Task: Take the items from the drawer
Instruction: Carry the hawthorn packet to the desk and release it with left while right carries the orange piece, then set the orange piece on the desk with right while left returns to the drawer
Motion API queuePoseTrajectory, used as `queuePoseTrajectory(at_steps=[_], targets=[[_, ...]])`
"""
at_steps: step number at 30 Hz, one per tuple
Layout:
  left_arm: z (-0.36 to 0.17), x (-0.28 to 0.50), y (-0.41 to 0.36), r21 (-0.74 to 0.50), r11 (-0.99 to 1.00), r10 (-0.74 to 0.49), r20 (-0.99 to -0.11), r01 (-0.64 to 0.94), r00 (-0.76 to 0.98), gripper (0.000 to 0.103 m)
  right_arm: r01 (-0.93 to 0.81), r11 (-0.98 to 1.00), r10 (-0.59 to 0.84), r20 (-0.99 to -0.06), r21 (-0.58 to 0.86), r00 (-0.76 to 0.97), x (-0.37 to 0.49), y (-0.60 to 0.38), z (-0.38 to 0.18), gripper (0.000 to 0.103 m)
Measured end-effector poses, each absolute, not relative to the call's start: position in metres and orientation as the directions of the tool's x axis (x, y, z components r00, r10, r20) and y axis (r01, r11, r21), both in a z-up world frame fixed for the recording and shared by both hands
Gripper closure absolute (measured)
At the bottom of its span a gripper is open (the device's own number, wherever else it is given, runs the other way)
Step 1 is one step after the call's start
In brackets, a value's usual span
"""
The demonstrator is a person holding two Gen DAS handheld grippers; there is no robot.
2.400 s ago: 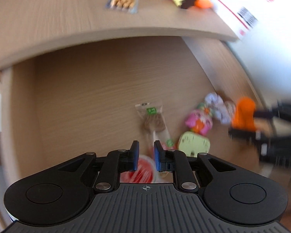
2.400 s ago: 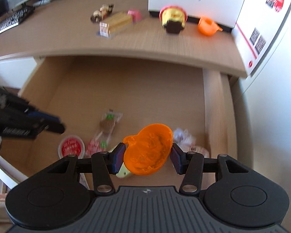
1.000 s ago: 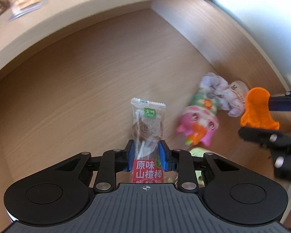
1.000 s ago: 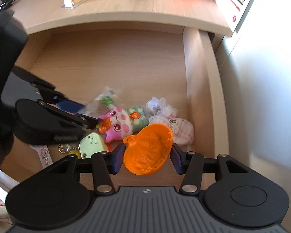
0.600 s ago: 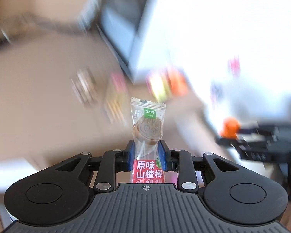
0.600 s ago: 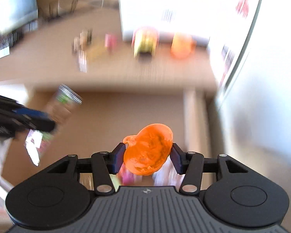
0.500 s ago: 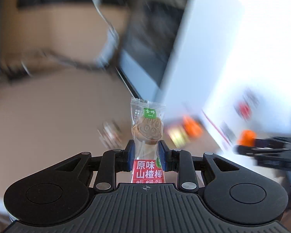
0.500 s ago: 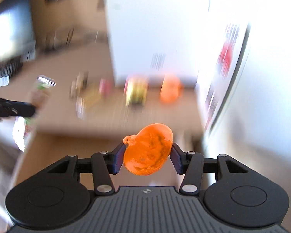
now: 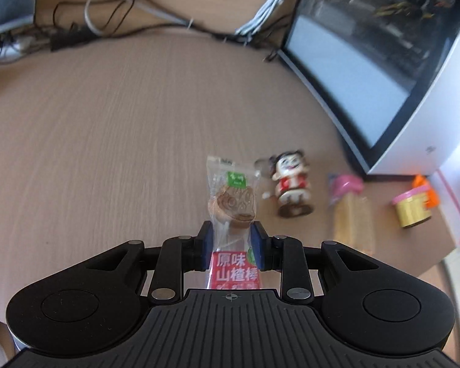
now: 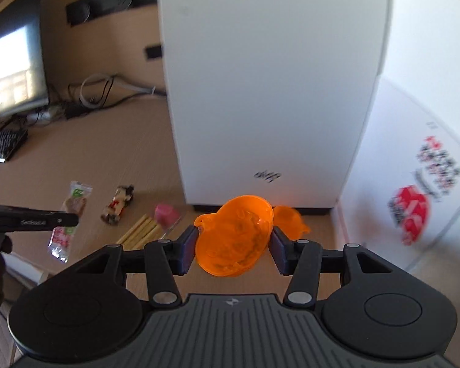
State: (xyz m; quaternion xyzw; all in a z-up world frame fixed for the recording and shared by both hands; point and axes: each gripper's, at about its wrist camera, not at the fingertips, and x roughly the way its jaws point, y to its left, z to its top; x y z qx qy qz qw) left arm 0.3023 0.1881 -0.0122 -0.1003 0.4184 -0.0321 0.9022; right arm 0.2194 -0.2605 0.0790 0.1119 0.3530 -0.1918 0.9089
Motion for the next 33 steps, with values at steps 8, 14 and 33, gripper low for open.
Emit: queuePoseTrajectory(at_steps=[8,14,33], targets=[[-0.016,0.3,0.185,-0.204,0.979,-0.155,-0.68,0.019,0.717,0.066,0.309,0.949,-0.172,-0.715,0.065,0.678,0.264,-0.233,0.066,0.053],[0.006,0.288,0.199,-0.277,0.961,-0.182,-0.579,0.018,0.795,0.066,0.254,0.967,-0.19,-0.722,-0.02,0.665,0.306,-0.222,0.043,0.053],[0.023,0.204,0.196,-0.328,0.943,-0.27,-0.649,0.059,0.711,0.066,0.342,0.936,-0.224,-0.611,0.081,0.759,0.274,-0.248,0.072,0.027]])
